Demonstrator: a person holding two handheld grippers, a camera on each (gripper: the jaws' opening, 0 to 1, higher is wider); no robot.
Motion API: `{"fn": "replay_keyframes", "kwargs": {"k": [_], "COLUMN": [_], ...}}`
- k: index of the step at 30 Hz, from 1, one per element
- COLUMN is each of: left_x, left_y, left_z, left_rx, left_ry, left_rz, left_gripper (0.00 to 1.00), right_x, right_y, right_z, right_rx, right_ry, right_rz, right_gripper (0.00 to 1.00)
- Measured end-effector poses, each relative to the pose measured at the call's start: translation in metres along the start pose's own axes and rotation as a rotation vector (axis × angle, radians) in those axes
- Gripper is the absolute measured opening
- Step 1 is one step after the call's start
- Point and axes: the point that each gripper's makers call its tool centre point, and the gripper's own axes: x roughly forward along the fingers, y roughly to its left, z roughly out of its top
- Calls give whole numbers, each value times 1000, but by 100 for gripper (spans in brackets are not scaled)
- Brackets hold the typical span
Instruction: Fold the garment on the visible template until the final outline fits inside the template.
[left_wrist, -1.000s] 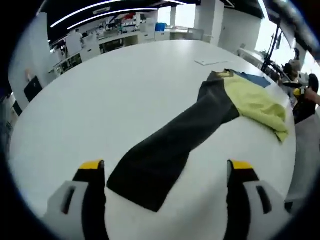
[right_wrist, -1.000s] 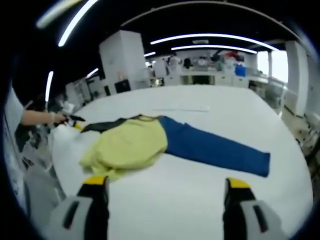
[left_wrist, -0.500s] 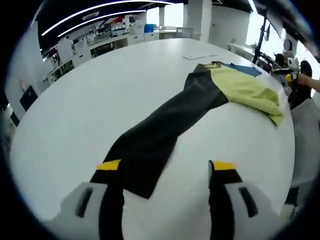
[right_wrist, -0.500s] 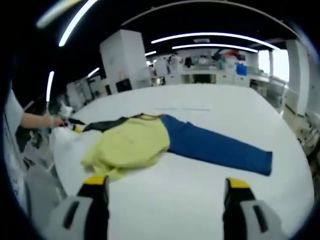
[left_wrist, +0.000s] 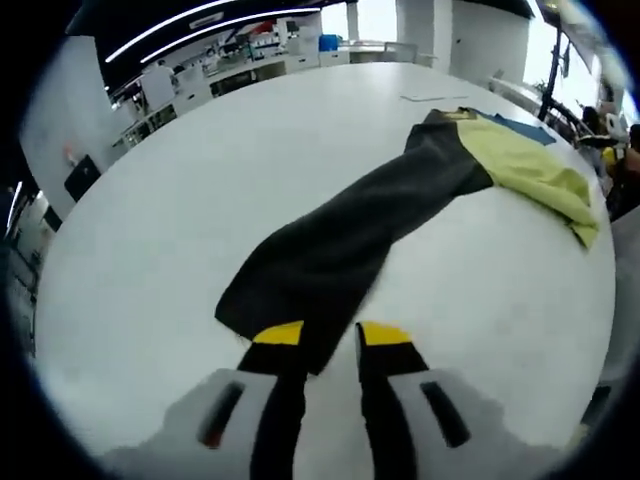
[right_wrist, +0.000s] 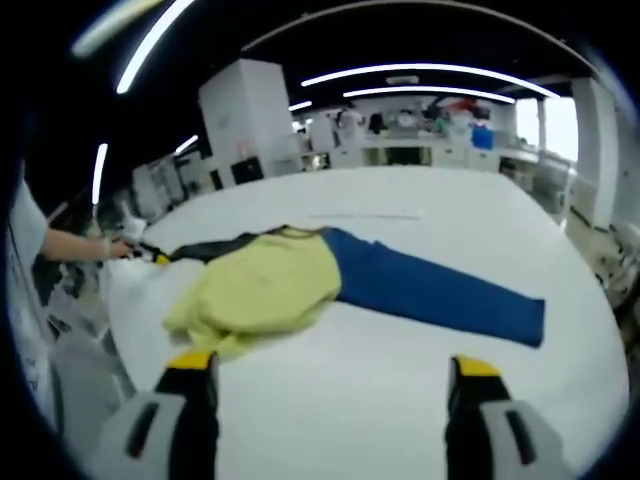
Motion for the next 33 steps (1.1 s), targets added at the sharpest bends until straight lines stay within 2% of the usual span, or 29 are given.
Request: {"fn": "replay_keyframes", "kwargs": {"k": [3, 5, 7, 11, 16, 22, 23, 27, 29, 31, 33], "left_x": [0, -1, -2, -10, -20, -37, -35, -41, -43, -45, -48], "left_y": [4, 4, 2, 0, -3, -11, -3, -3, -1, 6, 9], "left_z": [3, 1, 1, 1, -9, -16, -15, -23, -22, -17, -9], "left_rx": [-22, -29, -33, -99, -132, -127, -127, -131, -107, -135, -128], "left_ry": [-15, -2, 2, -8, -5, -12, -12, -5, -4, -9, -14], "left_rz": [29, 30, 39, 45, 34, 31, 32, 29, 24, 27, 31], "left_gripper": [8, 1, 0, 0, 0, 0, 0, 0, 0, 0, 0], "right_x": [-1, -2, -3, -4, -6, -6, -6, -7, -8, -9, -9], "right_y": [0, -1, -1, -1, 2, 5, 6, 9, 10, 11, 12], "right_z": [0, 0, 1, 1, 1, 3, 3, 5, 6, 6, 7], "right_rx": [2, 2, 1, 4, 6, 9, 8, 4, 4, 0, -1], "right_ry": [-4, -4, -6, -12, -18, -29, -31, -37, -40, -38, -41], "right_rz": [-2, -4, -7, -8, -5, 2, 3, 10, 12, 13, 13], "right_gripper": [96, 96, 96, 96, 96, 96, 96, 96, 96, 96, 96]}}
